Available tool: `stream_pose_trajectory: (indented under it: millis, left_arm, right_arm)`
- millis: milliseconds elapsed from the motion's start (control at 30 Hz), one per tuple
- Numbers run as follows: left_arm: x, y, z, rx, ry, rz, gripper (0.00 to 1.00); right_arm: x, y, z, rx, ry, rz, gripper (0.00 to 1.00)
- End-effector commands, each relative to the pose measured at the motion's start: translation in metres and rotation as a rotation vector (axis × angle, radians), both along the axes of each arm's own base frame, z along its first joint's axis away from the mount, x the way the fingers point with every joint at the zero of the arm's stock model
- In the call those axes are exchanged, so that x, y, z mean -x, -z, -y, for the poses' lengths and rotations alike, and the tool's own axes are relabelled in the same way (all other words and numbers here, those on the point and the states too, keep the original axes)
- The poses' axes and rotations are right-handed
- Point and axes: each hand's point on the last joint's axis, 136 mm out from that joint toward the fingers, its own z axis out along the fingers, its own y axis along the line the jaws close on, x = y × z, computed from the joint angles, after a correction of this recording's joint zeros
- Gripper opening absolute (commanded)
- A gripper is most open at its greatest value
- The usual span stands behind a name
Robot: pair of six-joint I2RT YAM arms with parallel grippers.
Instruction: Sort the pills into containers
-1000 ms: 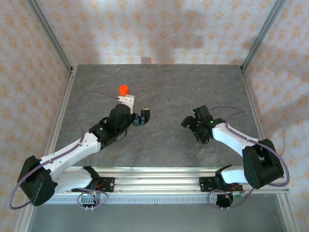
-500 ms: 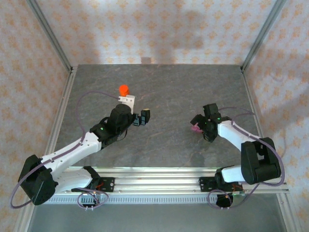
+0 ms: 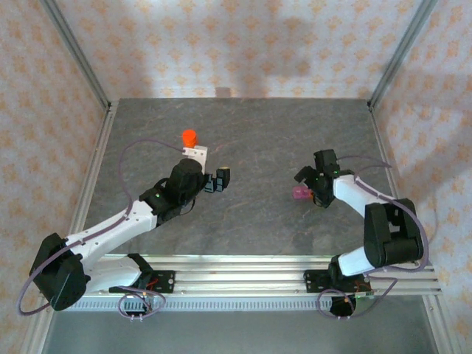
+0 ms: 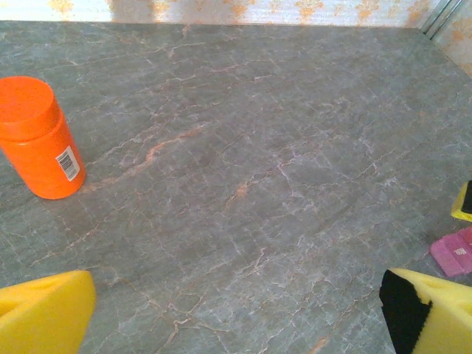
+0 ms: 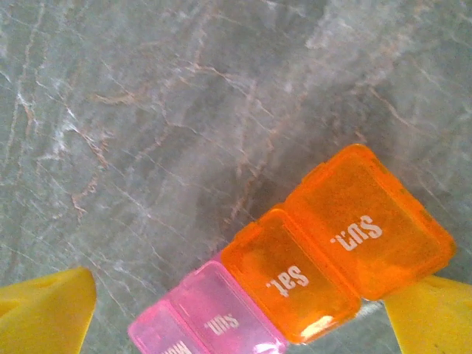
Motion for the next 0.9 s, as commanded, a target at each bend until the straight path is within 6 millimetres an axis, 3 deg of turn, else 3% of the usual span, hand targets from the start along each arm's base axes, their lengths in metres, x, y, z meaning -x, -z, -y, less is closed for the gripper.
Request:
stream_pose_trajectory:
  millis: [0,267,500,867]
  left_arm:
    - [-0.002,-0.011,0.007,0.02,0.007,0.013,1.0]
    - [-0.002,-0.006,0.01,0.022,0.016,-0.001,1.0]
    - [-0.004,-0.005,0.013,0.026,0.022,-0.009,1.0]
    - [-0.005,-0.003,0.017,0.021,0.027,-0.019,1.0]
  right_arm:
    - [-0.023,-0.008,-0.003,0.006,-0.042,0.061,1.0]
    - [-0.049,-0.013,-0.022,-0.013,-0.198,0.116,0.99]
    - [-0.064,-0.005,-0.043,-0.038,-0.339,0.107,0.95]
    - [-0.066,-0.006,-0.116,-0.067,-0.582,0.11,0.9]
